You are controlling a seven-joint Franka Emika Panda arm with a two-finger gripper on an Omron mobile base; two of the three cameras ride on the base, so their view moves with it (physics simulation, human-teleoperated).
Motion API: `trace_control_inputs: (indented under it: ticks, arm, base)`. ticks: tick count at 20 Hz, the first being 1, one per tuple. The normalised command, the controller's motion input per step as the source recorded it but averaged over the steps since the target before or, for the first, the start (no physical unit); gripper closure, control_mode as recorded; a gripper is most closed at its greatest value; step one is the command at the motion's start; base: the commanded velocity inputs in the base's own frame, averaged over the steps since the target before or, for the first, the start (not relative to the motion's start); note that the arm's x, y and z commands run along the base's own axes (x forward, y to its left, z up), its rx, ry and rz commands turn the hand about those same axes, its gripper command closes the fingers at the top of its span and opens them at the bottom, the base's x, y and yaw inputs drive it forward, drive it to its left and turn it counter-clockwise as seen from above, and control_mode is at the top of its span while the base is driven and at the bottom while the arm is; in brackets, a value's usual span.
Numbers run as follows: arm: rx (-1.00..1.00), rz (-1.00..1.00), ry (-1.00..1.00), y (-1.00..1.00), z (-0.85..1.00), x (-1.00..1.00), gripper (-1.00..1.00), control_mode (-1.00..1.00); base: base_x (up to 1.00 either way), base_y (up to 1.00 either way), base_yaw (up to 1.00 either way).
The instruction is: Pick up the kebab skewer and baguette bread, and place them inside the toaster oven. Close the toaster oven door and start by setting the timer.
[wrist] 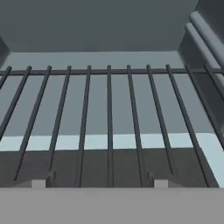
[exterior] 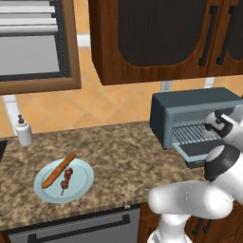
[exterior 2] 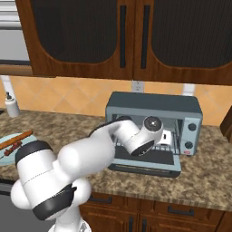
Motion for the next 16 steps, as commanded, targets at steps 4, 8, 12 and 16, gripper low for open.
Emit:
trace_control_inputs:
  ticks: [4, 8, 12, 16]
  arm:
    - [0.0, 0.0, 0.21, 0.0, -0.89, -0.96, -1.0, -1.0]
    - [0.0, 0.0, 0.18, 0.0, -0.79, -0.9, -1.0, -1.0]
    - [0.04, 0.0, 0.02, 0.04, 0.49, -0.34, -1.0, -1.0]
    - [0.02, -0.02, 0.01, 0.63, 0.63, -0.57, -1.0, -1.0]
  base:
    - [0.0, 0.0, 0.0]
    - [0.0, 0.0, 0.0]
    - [0.0, 0.0, 0.0]
    - [0.0, 0.0, 0.0]
